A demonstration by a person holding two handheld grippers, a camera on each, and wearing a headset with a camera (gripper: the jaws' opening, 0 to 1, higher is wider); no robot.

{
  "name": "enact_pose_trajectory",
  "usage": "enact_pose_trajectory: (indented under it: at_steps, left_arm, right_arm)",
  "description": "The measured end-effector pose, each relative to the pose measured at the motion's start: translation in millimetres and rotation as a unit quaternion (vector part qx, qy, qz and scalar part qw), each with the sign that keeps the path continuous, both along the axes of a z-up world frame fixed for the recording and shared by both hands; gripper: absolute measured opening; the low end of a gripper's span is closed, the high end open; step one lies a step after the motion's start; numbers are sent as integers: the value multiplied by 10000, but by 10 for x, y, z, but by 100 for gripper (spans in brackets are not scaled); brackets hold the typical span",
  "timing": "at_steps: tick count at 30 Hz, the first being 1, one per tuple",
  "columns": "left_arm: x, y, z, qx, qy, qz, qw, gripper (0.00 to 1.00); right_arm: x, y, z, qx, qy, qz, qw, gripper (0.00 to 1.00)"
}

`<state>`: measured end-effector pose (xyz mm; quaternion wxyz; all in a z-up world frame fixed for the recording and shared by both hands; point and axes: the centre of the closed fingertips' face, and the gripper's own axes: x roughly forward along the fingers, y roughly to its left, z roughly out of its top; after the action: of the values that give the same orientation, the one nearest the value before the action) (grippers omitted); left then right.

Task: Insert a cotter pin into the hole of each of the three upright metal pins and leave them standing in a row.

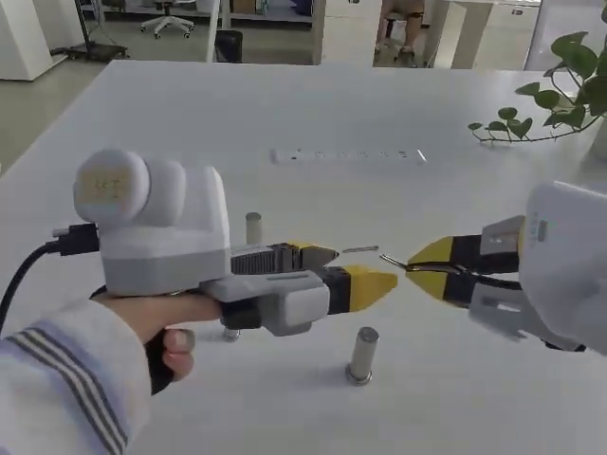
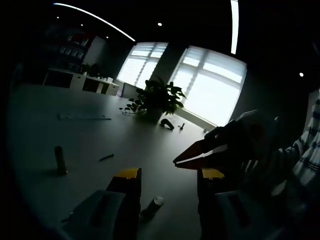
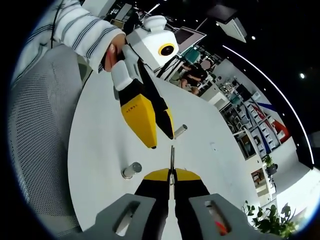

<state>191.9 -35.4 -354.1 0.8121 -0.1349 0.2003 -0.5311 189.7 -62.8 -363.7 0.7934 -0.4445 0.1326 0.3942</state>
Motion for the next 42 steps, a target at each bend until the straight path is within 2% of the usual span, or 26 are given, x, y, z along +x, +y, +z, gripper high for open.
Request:
enact_pose_trajectory:
  at_steps: [4, 13, 31, 35, 40, 42]
  left_arm:
    - [0, -21, -10, -36, 29, -30, 10000, 38]
    - [-23, -61, -14, -123, 164, -160, 9997, 20]
    - [-31, -49, -71, -50, 280, -170, 9995, 1]
    - [-40, -42, -87, -39, 338, -180, 9993, 0]
    - [-48, -40, -96, 9, 310, -193, 9993, 0]
    - [-54, -36, -100, 4, 364, -194, 9991, 0]
  right_arm:
    - [7, 28, 6, 19, -24, -16, 10000, 0]
    - [-10, 100, -24, -142, -49, 110, 9998, 0]
    - [-64, 222, -45, -246, -39, 364, 9990, 0]
    - [-76, 233, -43, -248, -45, 379, 9990, 0]
    - [-84, 240, -48, -284, -44, 405, 9988, 0]
    - [-90, 245, -51, -300, -41, 420, 9987, 0]
